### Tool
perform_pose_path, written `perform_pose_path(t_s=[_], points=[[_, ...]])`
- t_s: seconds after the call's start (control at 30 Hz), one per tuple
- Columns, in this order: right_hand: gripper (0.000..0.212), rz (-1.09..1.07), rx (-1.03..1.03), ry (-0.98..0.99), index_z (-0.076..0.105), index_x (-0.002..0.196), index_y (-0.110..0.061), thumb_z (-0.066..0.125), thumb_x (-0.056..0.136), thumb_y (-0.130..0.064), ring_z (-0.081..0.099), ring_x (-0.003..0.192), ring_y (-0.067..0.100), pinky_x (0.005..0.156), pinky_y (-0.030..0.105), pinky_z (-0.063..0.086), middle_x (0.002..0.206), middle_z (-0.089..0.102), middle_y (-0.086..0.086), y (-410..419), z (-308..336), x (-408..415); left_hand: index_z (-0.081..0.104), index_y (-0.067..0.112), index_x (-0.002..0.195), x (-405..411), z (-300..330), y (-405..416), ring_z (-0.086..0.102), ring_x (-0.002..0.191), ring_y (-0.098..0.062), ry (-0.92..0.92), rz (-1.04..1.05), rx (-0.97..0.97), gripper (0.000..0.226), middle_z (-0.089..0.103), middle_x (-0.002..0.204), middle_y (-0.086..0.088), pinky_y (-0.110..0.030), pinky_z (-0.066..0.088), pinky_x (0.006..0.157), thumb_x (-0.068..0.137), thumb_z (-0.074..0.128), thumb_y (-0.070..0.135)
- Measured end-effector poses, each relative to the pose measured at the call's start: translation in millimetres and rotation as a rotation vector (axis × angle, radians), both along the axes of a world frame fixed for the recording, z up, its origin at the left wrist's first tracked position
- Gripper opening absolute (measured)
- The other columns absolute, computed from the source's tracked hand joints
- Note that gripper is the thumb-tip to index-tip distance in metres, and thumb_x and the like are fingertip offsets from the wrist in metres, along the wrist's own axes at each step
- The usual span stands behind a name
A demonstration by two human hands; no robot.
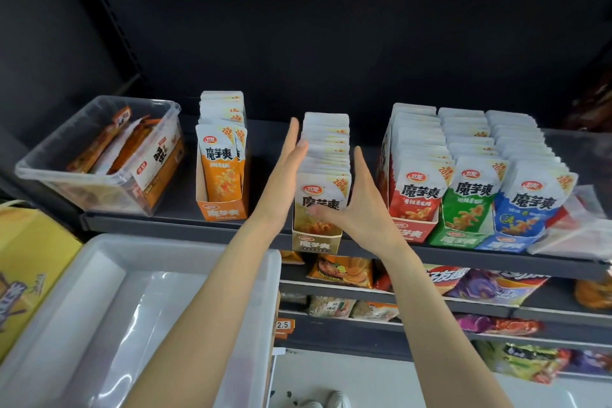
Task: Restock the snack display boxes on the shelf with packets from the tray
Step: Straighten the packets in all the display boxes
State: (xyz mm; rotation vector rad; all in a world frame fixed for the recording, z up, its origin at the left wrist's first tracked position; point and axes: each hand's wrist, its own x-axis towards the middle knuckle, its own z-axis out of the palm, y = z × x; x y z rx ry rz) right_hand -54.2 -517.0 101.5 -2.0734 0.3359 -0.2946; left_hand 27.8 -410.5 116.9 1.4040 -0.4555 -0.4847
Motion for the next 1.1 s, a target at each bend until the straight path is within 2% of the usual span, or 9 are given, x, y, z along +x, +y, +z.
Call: perform_pose_path(t_s=[0.07, 0.17, 0.33, 0.43, 0.57, 0.7, 0.8, 0.9, 1.1], points=[[0.109, -0.06, -0.055, 0.064, 0.002, 0.152, -0.024, 0.079, 0.075, -0.03, 0.027, 0.142, 0.014, 0.112, 0.037, 0.03, 0.158, 0.02, -0.003, 3, -6, -15, 0.011, 0.04, 0.148, -2, -12, 14, 0.025, 0.138, -0.008, 0.027, 0.025, 0.025, 0.075, 0.02, 0.155, 0.014, -0.041, 0.022, 0.115, 0.083, 0.048, 0.053], [0.084, -0.132, 0.012, 0.048, 0.021, 0.149, -0.024, 0.072, 0.083, -0.024, 0.047, 0.129, 0.011, 0.104, 0.035, 0.045, 0.146, 0.042, -0.006, 10, -19, -37, 0.008, 0.04, 0.148, -7, -32, 37, 0.026, 0.139, -0.008, -0.026, -0.096, 0.229, 0.089, 0.023, 0.154, 0.015, -0.043, 0.023, 0.116, 0.081, 0.066, 0.036], [0.05, -0.218, -0.124, -0.028, 0.043, 0.14, -0.022, 0.058, 0.093, -0.02, 0.058, 0.115, 0.009, 0.095, 0.034, 0.052, 0.13, 0.06, -0.006, 18, -33, -36, 0.011, 0.027, 0.15, -13, -38, 32, 0.042, 0.104, 0.018, -0.29, -0.179, 0.497, 0.082, 0.039, 0.121, 0.035, -0.013, 0.036, 0.094, 0.088, 0.064, 0.019], [0.048, -0.273, -0.173, -0.051, 0.044, 0.141, -0.019, 0.055, 0.095, -0.017, 0.062, 0.111, 0.011, 0.092, 0.031, 0.054, 0.124, 0.064, -0.003, 12, -37, -29, 0.014, 0.023, 0.15, -8, -40, 20, 0.045, 0.108, 0.012, -0.362, -0.146, 0.496, 0.082, 0.045, 0.128, 0.023, -0.003, 0.037, 0.086, 0.087, 0.066, 0.022], [0.054, -0.315, -0.203, -0.054, 0.035, 0.146, -0.016, 0.053, 0.095, -0.018, 0.062, 0.111, 0.013, 0.092, 0.031, 0.053, 0.127, 0.062, -0.001, 4, -38, -24, 0.01, 0.022, 0.151, -3, -40, -3, 0.042, 0.115, 0.007, -0.402, -0.143, 0.492, 0.084, 0.047, 0.141, 0.009, -0.011, 0.037, 0.09, 0.088, 0.064, 0.022], [0.052, -0.439, -0.289, -0.095, 0.039, 0.143, -0.01, 0.056, 0.094, -0.009, 0.065, 0.105, 0.018, 0.089, 0.032, 0.054, 0.121, 0.065, 0.006, -2, -36, -36, 0.005, 0.021, 0.152, 0, -40, -23, 0.041, 0.115, 0.007, -0.418, -0.156, 0.47, 0.086, 0.045, 0.143, 0.005, 0.004, 0.033, 0.08, 0.089, 0.063, 0.017], [0.029, -0.474, -0.439, -0.155, 0.059, 0.119, -0.009, 0.059, 0.09, -0.004, 0.07, 0.079, 0.02, 0.062, 0.019, 0.05, 0.099, 0.072, 0.006, -5, -34, -45, 0.005, 0.022, 0.152, 1, -40, -30, 0.038, 0.113, 0.009, -0.433, -0.165, 0.474, 0.086, 0.043, 0.145, 0.006, 0.006, 0.03, 0.078, 0.09, 0.063, 0.016], [0.023, -0.423, -0.626, -0.103, 0.071, 0.104, -0.01, 0.071, 0.082, -0.004, 0.069, 0.064, 0.021, 0.052, 0.021, 0.05, 0.096, 0.072, 0.005, -6, -38, -44, 0.006, 0.024, 0.151, 3, -39, -33, 0.035, 0.113, 0.012, -0.45, -0.19, 0.499, 0.085, 0.04, 0.147, 0.007, 0.003, 0.028, 0.079, 0.089, 0.064, 0.017], [0.021, -0.369, -0.735, -0.036, 0.072, 0.089, -0.01, 0.079, 0.072, 0.0, 0.065, 0.054, 0.018, 0.044, 0.021, 0.046, 0.091, 0.067, 0.004, -8, -41, -35, 0.009, 0.024, 0.151, 2, -37, -31, 0.035, 0.136, -0.012, -0.429, -0.19, 0.527, 0.082, 0.035, 0.151, 0.004, -0.029, 0.034, 0.104, 0.09, 0.063, 0.015]])
